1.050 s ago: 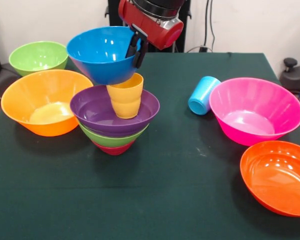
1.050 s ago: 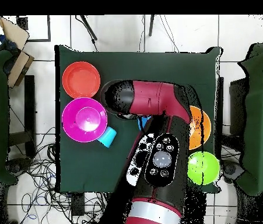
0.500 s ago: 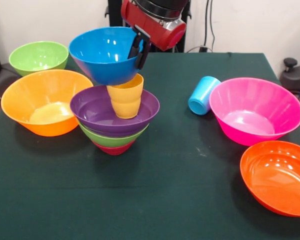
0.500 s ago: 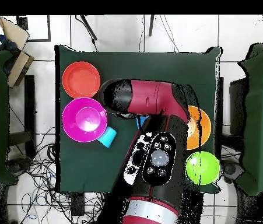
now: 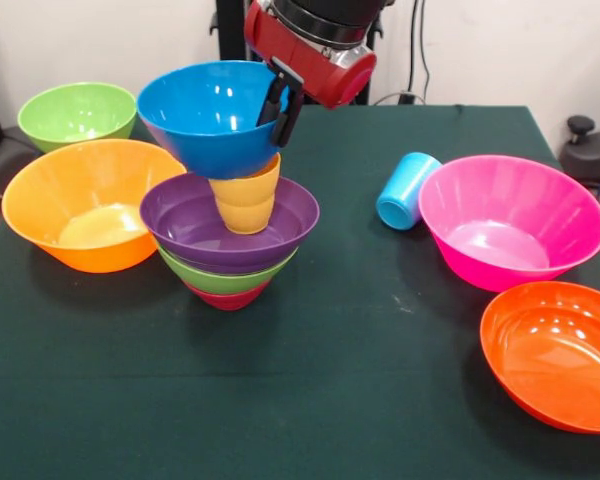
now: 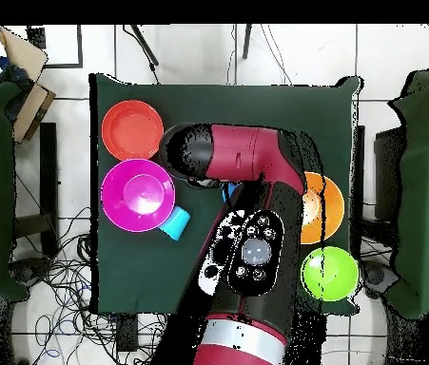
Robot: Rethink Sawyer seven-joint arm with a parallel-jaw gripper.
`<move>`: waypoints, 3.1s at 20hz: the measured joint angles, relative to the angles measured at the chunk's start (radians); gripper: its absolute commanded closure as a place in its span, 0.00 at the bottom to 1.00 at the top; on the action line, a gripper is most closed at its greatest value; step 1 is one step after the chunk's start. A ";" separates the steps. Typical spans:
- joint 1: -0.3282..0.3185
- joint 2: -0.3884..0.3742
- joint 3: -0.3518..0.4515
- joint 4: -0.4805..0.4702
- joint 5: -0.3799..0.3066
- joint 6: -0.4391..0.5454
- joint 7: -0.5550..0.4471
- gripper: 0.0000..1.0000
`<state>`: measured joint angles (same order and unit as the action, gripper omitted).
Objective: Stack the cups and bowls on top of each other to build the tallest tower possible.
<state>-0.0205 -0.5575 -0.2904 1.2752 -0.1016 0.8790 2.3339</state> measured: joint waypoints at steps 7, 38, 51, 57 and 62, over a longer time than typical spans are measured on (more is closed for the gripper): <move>0.000 0.007 -0.001 -0.011 0.019 0.000 0.000 1.00; 0.039 0.011 -0.024 -0.013 0.046 0.000 0.000 1.00; 0.042 0.011 -0.029 -0.013 0.046 0.000 0.000 1.00; 0.042 0.011 -0.029 -0.013 0.046 0.000 0.000 1.00; 0.042 0.009 -0.029 -0.013 0.046 0.000 0.000 1.00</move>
<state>0.0210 -0.5483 -0.3194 1.2626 -0.0560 0.8790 2.3339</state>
